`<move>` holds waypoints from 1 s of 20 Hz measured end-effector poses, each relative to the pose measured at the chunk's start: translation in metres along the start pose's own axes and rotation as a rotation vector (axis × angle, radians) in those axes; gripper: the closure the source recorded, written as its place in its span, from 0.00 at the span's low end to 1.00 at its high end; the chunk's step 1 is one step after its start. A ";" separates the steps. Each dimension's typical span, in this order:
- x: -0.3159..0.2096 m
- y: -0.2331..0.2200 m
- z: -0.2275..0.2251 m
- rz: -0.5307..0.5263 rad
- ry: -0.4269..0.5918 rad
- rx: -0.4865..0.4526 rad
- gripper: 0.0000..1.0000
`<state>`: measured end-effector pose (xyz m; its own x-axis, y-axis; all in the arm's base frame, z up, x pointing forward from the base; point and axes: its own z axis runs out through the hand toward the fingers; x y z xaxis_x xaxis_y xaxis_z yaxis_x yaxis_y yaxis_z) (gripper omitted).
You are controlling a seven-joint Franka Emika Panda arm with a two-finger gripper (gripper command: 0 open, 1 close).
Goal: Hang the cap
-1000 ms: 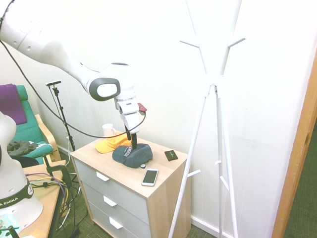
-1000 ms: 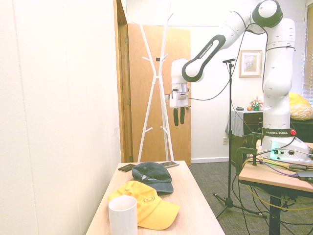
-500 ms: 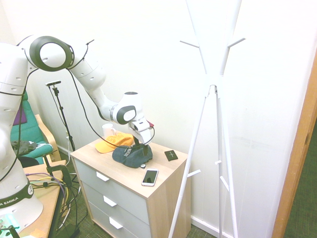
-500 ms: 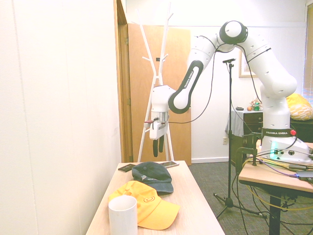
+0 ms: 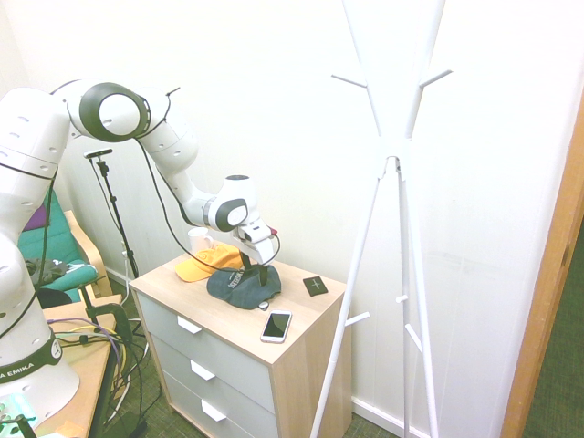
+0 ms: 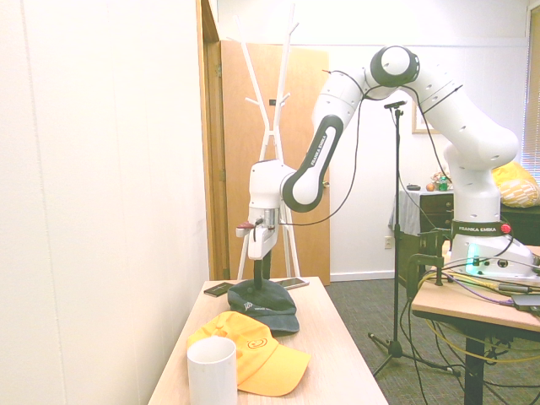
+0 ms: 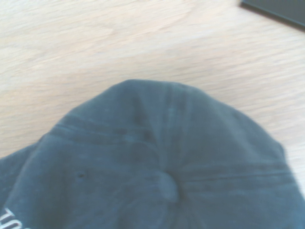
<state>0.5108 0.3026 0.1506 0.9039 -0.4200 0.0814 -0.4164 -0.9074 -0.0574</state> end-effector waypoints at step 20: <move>-0.012 0.009 0.012 -0.020 0.027 -0.018 1.00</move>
<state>0.4973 0.2999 0.1369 0.9090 -0.4021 0.1095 -0.4004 -0.9156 -0.0378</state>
